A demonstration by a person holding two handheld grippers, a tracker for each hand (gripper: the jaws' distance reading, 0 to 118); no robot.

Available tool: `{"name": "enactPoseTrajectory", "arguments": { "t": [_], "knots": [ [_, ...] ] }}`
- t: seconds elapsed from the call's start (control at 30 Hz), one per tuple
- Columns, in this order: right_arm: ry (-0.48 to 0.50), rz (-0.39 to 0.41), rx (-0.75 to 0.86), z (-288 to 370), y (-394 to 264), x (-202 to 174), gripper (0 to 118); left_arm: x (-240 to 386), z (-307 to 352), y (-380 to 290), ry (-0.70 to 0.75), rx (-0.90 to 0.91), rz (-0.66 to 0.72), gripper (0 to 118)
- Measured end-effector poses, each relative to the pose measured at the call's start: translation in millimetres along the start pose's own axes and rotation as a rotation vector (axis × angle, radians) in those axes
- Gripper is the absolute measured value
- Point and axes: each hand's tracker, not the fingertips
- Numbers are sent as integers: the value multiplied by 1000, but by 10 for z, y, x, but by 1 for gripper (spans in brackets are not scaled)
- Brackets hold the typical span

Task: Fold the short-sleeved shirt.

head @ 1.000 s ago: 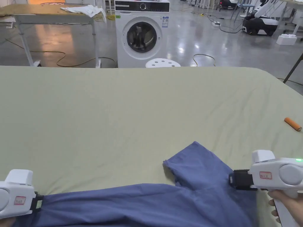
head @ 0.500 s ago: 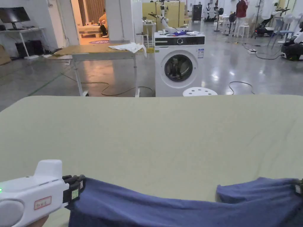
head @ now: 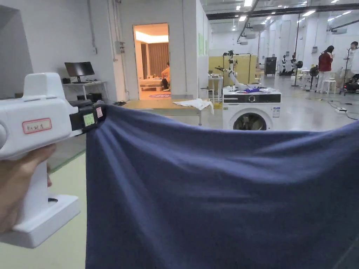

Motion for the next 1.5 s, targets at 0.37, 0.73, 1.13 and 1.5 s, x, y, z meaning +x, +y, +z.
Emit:
{"name": "enactPoseTrajectory", "arguments": {
  "t": [0.37,0.73,1.13,1.5],
  "knots": [
    [-85,54,56,-960,791,-145,0,-193,-660,718,137,73,-45,0],
    [-160,148,66,-1917,905,-369,0,-307,-1709,754,215,51,-69,0],
    [-230,207,77,-2767,904,-510,0,-396,-2611,650,257,42,-65,0],
    [-180,162,27,-3079,544,-507,0,-283,-3219,308,235,-18,-93,0]
  ]
}}
